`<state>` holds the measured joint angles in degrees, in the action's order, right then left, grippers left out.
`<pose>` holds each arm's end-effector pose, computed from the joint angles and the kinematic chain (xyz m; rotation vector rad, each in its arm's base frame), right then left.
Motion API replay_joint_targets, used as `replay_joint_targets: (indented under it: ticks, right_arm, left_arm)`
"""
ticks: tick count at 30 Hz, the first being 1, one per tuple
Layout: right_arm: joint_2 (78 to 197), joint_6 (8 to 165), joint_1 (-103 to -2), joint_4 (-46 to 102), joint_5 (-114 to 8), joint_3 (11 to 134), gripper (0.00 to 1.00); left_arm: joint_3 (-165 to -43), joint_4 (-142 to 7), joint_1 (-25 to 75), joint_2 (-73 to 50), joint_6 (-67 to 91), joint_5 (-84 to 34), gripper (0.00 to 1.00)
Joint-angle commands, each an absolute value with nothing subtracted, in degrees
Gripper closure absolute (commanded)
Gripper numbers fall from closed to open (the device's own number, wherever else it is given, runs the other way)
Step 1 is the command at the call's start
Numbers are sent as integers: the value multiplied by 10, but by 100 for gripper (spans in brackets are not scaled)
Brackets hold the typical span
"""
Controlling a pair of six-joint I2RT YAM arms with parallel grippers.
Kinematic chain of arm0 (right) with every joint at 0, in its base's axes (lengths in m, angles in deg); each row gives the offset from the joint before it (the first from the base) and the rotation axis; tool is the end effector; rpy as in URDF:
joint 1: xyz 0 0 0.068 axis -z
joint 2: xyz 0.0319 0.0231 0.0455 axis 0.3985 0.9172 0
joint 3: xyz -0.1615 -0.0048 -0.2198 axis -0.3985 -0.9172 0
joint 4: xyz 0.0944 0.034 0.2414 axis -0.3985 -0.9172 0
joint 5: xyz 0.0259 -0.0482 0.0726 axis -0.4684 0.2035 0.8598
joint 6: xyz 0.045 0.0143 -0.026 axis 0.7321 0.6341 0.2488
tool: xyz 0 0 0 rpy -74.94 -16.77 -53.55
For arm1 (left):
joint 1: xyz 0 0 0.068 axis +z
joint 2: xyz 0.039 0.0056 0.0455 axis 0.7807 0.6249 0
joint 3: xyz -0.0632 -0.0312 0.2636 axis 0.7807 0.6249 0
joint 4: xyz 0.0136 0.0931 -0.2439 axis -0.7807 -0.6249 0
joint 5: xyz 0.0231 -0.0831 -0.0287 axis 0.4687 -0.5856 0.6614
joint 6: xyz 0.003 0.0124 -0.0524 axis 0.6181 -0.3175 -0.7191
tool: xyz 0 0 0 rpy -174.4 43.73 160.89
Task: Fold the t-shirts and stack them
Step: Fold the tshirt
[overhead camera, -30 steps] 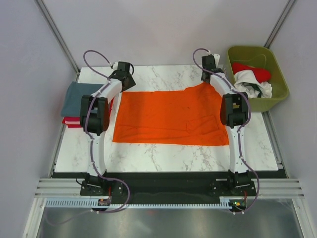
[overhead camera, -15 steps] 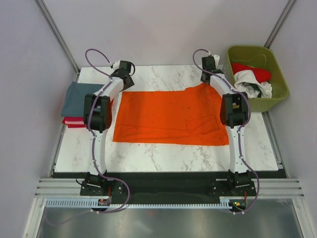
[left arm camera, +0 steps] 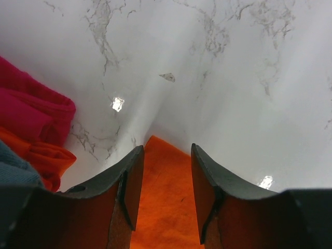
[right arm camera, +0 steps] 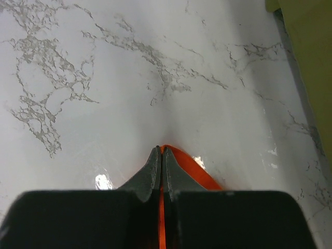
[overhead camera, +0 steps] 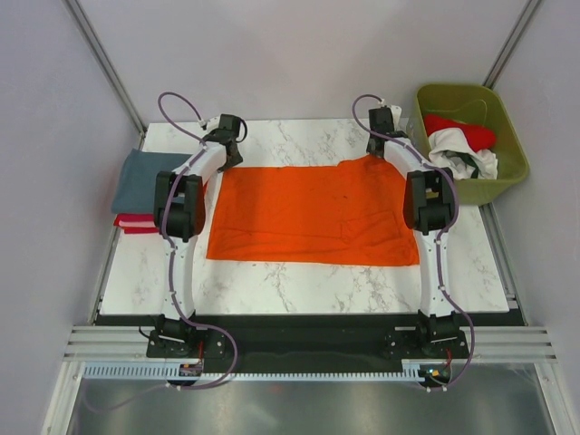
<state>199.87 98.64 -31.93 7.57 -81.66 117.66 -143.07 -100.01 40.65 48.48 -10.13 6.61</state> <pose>0.5543 0.0696 0.1564 0.3808 2.2509 -0.1788 0.5119 -0.0823 0.1687 -0.6406 2.3299 0.1600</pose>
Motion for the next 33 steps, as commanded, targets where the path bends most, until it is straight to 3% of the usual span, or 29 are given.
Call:
replay_joint_targets:
  ticks: [1,7,9,14,28,33]
  right_arm:
    - [1944,995,-317,94,-815,1166,100]
    - [1927,1000,-317,104,-812,1143,100]
    - [1921,1000,-317,107,-811,1138,100]
    - [1908,1003,-317,109,-809,1136,100]
    - [1766,1018,-317,140,-833,1005,100]
    - [1714,1025,-317,153,-823,945,100]
  left_arm:
    - [-1446,-1016,409,489,-108,91,51]
    - [-1459,-1033,409,502,-109,83,52]
    - [-1468,-1038,410,507,-109,84,57]
    - [-1482,-1037,410,507,-116,99,98]
    - [-1460,-1019,405,462,-107,122,98]
    - [-1365,-954,399,399,-109,125,98]
